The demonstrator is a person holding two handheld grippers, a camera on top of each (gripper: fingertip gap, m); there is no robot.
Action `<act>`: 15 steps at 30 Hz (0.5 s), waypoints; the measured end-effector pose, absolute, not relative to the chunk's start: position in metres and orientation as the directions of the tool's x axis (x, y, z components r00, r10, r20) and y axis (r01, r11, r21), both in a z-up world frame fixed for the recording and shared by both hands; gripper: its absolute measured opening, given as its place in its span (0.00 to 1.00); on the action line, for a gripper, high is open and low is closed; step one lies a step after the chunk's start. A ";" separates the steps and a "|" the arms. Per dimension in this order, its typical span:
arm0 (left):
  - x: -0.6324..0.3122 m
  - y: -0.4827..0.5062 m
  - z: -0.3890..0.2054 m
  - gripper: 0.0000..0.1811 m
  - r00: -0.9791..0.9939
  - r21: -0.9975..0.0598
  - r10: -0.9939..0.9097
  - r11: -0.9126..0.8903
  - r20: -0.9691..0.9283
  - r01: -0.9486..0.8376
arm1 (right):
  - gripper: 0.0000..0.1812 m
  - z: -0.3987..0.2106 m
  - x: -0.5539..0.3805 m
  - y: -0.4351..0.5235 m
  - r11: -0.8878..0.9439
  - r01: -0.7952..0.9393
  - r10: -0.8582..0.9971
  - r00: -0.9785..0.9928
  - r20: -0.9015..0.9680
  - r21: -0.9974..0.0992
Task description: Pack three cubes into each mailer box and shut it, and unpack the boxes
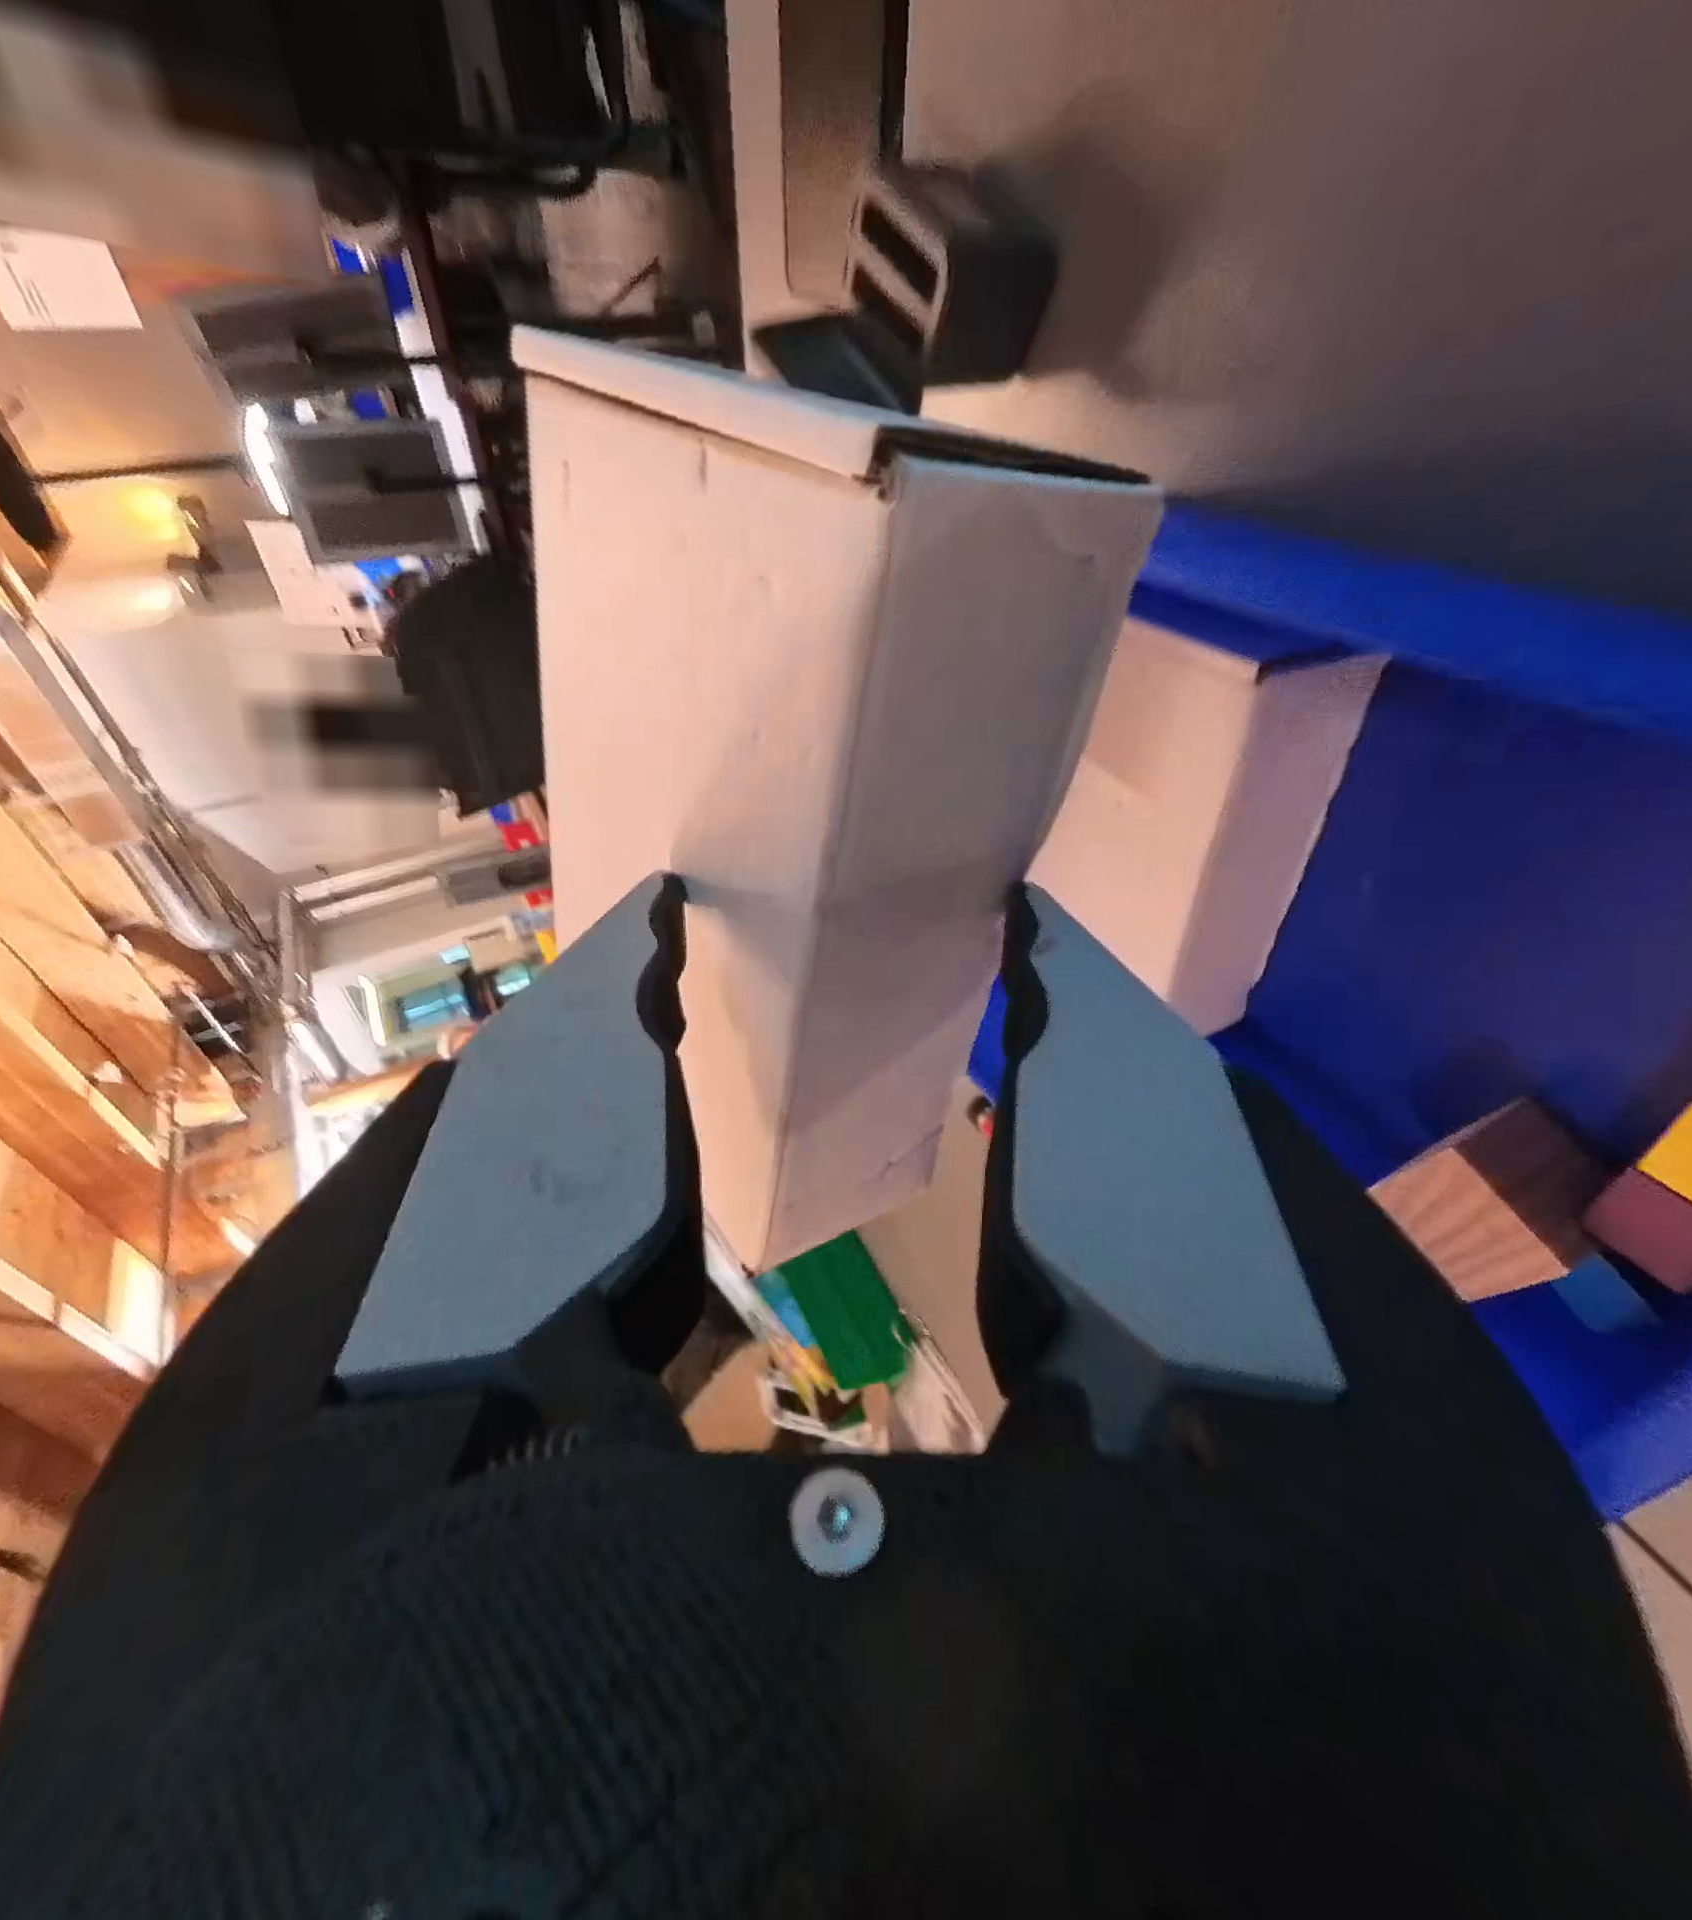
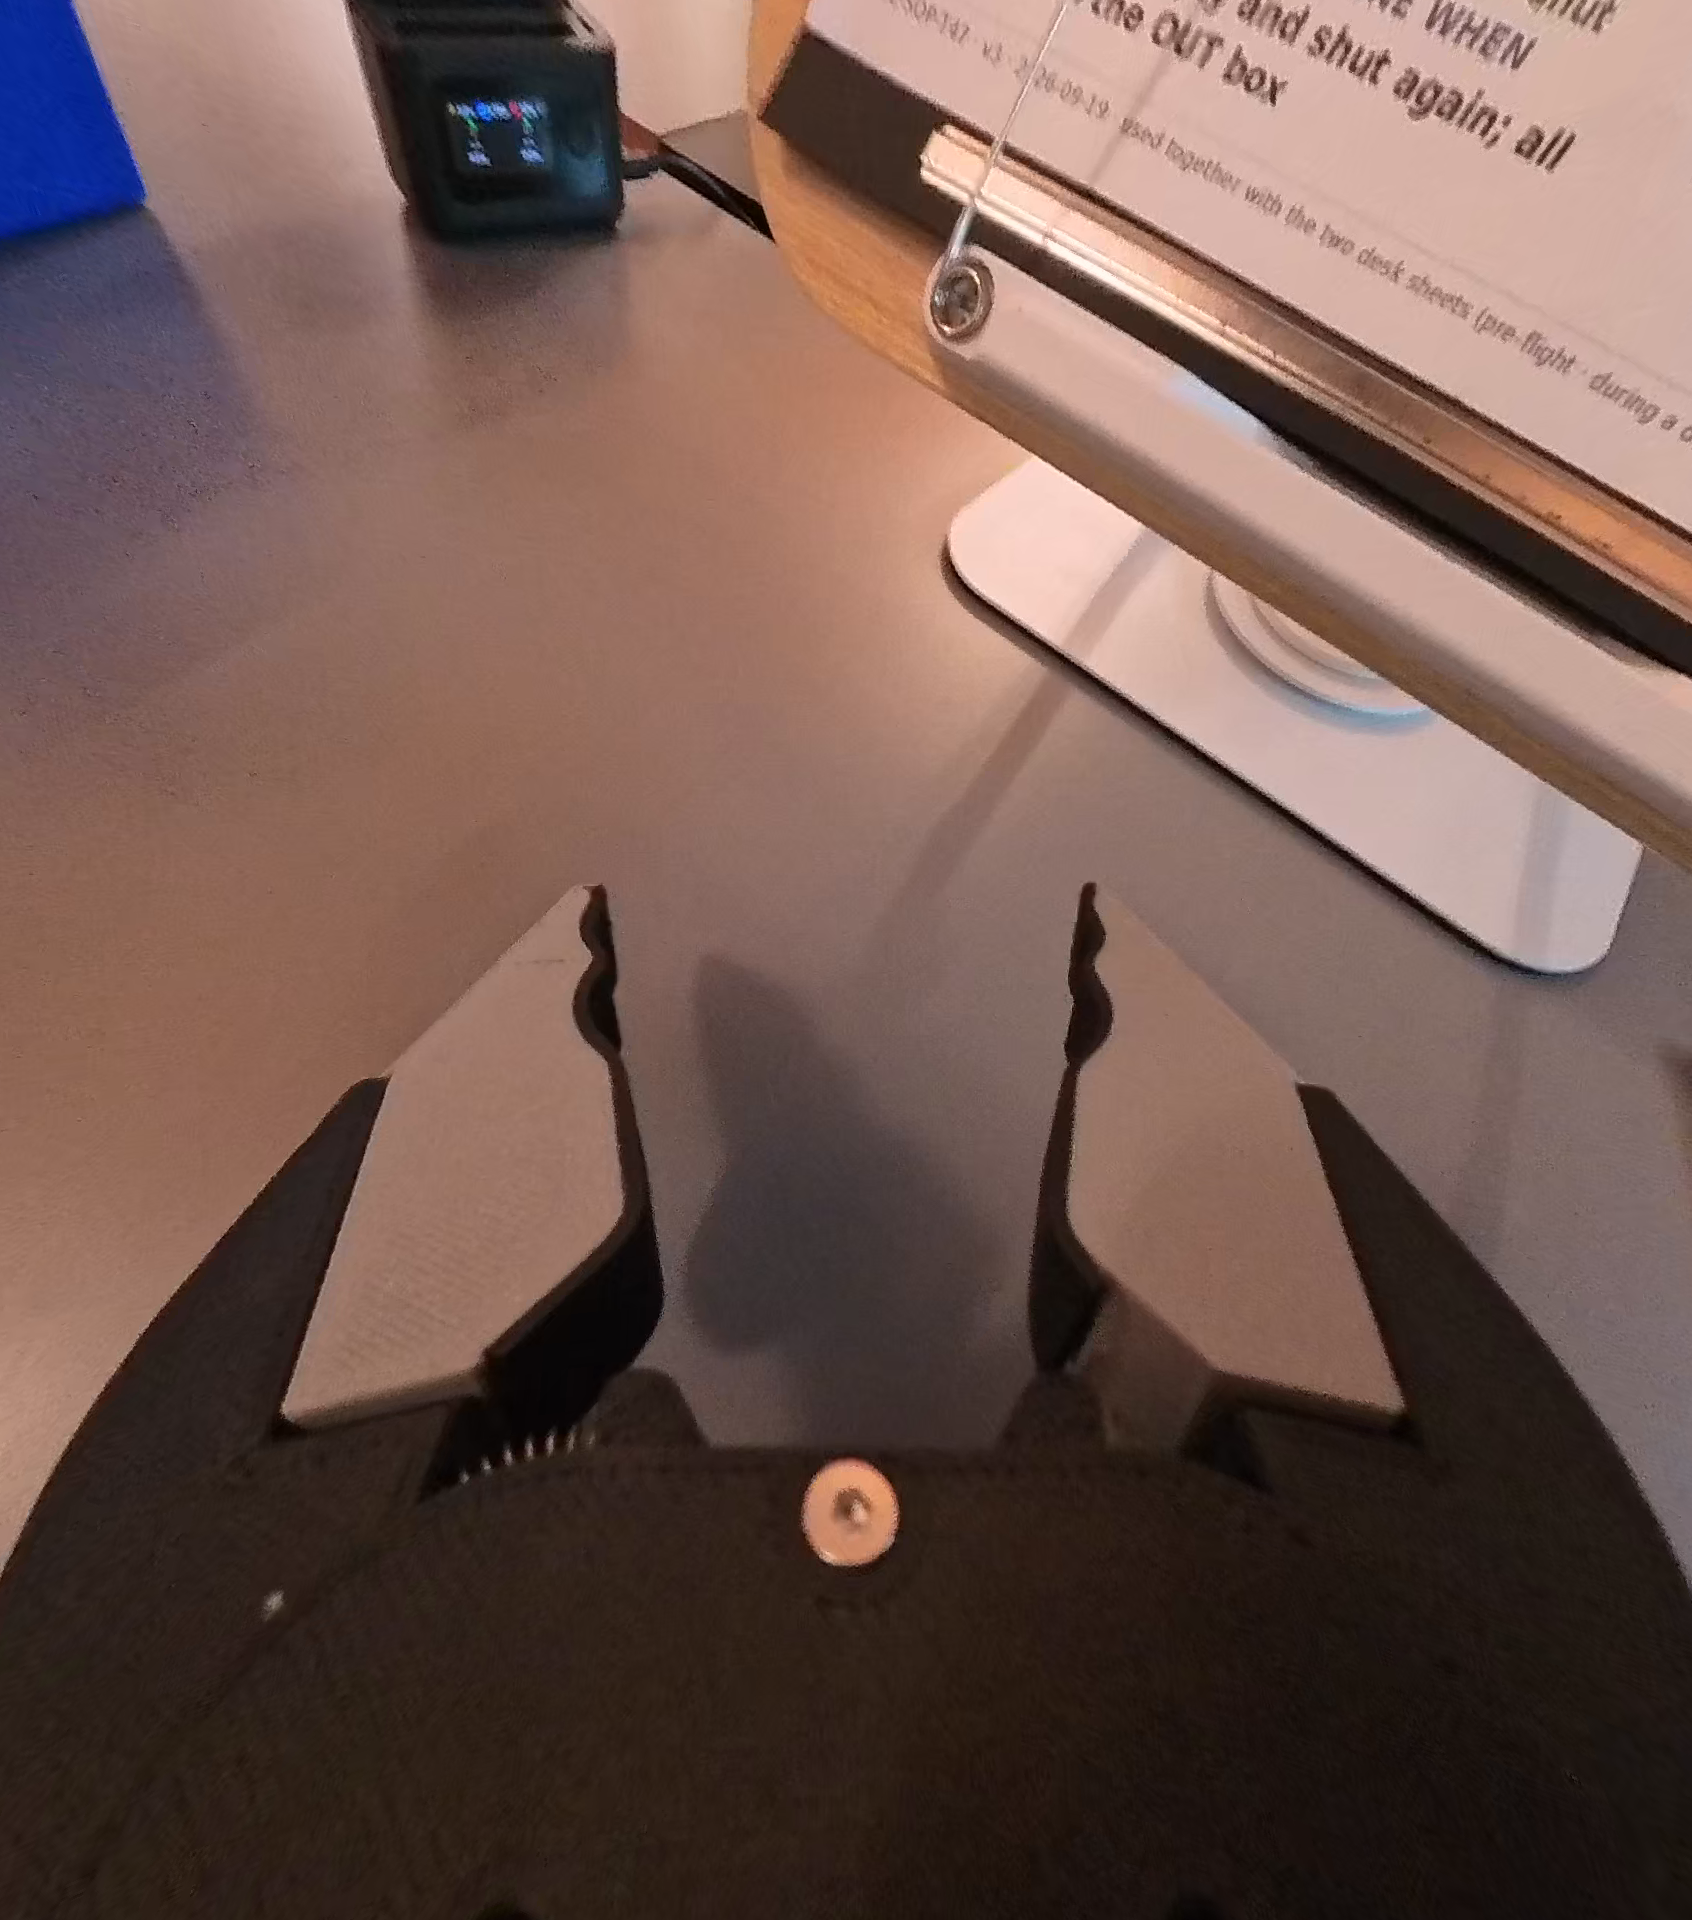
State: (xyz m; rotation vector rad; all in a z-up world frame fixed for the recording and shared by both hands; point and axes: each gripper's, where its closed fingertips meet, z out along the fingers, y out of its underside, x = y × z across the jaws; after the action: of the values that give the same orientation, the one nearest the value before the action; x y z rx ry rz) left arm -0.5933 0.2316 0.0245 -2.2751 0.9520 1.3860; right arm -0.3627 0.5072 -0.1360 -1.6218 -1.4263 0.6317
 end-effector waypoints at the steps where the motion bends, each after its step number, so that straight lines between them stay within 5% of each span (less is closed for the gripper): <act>1: -0.580 0.238 0.029 0.34 0.287 0.091 -0.394 -0.710 -0.873 -0.698 | 0.48 -0.133 -0.363 0.505 0.038 0.509 0.966 0.201 0.161 -0.860; 7: -0.481 0.279 0.011 0.34 0.266 0.116 -0.562 -0.552 -0.783 -0.826 | 0.45 -0.097 -0.363 0.482 0.115 0.353 0.988 0.052 0.143 -0.928; 14: -0.363 0.256 -0.088 0.33 0.484 -0.018 -0.869 -0.485 -0.102 -0.874 | 0.41 -0.091 -0.358 0.492 0.077 0.329 0.991 0.082 0.110 -0.941; 15: -0.353 0.254 -0.091 0.22 0.487 -0.036 -0.873 -0.486 -0.021 -0.873 | 0.41 -0.092 -0.357 0.494 0.075 0.333 0.990 0.085 0.109 -0.940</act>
State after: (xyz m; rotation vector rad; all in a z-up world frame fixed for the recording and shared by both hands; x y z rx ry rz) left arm -0.3529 0.2541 -0.0910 -2.6726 1.5700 -0.0008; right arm -0.3572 0.4940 -0.0925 -1.4226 -1.4121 0.8854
